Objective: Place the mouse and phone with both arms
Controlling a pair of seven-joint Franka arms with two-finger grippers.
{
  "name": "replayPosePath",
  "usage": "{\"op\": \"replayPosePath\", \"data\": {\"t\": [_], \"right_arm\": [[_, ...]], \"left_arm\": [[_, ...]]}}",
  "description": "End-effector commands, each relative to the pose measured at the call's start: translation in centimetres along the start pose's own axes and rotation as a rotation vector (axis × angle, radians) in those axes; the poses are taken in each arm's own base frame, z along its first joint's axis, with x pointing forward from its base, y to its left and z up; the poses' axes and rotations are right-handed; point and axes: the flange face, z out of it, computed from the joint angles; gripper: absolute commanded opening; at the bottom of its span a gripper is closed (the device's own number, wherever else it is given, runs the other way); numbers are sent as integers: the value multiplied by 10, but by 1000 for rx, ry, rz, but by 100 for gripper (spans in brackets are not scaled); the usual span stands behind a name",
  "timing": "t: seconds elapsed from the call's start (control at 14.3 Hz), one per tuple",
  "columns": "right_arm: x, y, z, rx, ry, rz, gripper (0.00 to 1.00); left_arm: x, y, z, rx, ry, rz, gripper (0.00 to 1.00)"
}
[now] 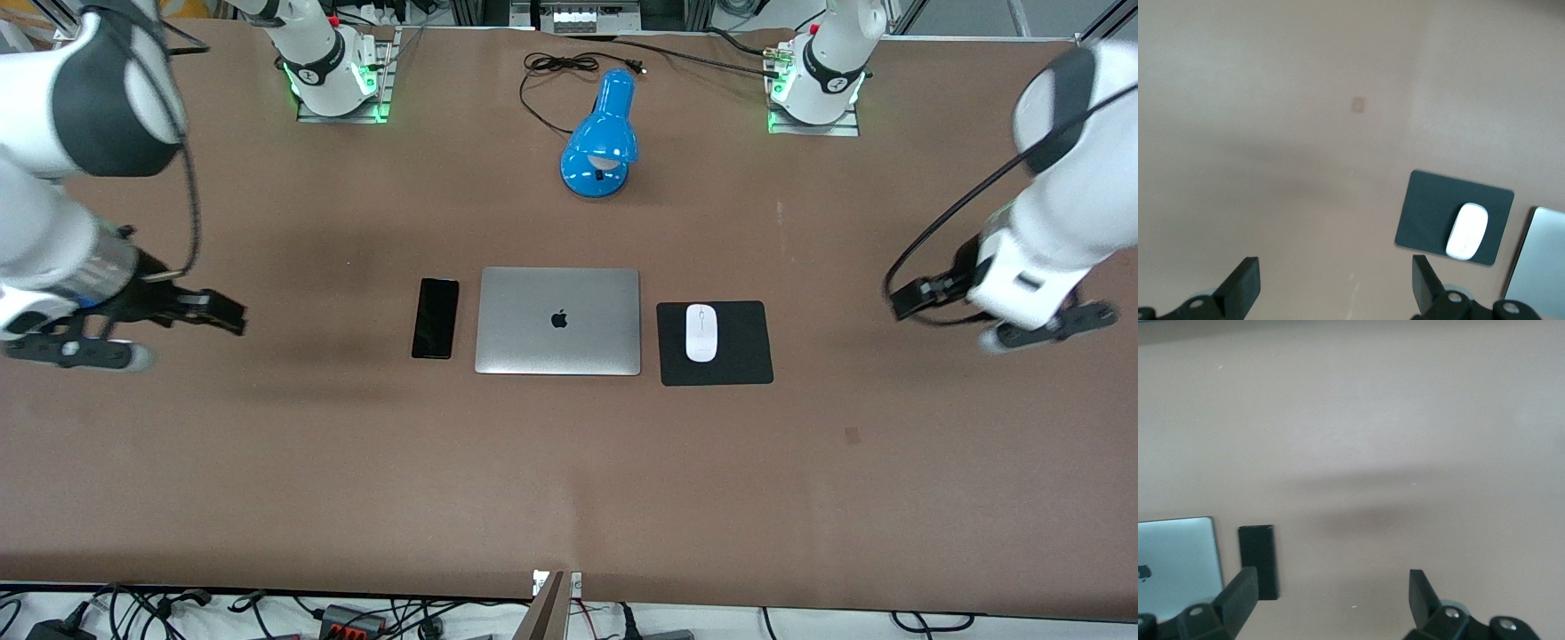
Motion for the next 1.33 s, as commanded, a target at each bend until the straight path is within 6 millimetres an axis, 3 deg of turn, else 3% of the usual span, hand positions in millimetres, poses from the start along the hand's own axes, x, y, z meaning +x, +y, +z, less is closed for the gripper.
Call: {"op": "replayPosePath", "data": {"t": [0.0, 0.07, 0.28, 0.35, 0.56, 0.84, 0.98, 1.26], "right_arm": [[-1, 41, -26, 33, 19, -32, 100], [-2, 54, -33, 32, 30, -63, 100], [-3, 81, -41, 30, 41, -101, 100], [-3, 83, -42, 28, 43, -108, 100], [-10, 81, -47, -15, 45, -122, 100], [-29, 79, -45, -22, 33, -129, 100], [-43, 80, -32, -21, 25, -127, 100], [-84, 84, -17, -20, 59, -131, 100]], "left_arm": [[-17, -3, -32, 22, -31, 25, 100], [-24, -3, -41, 23, -21, 44, 100], [-40, -1, -37, 34, -36, 69, 100], [-52, -2, -34, 28, -45, 68, 100], [-56, -9, -32, -55, -28, 59, 100], [-70, 11, -33, -57, 0, 105, 100], [-79, 7, -30, -59, 24, 100, 100], [-67, -12, -29, -78, 17, 147, 100]]}}
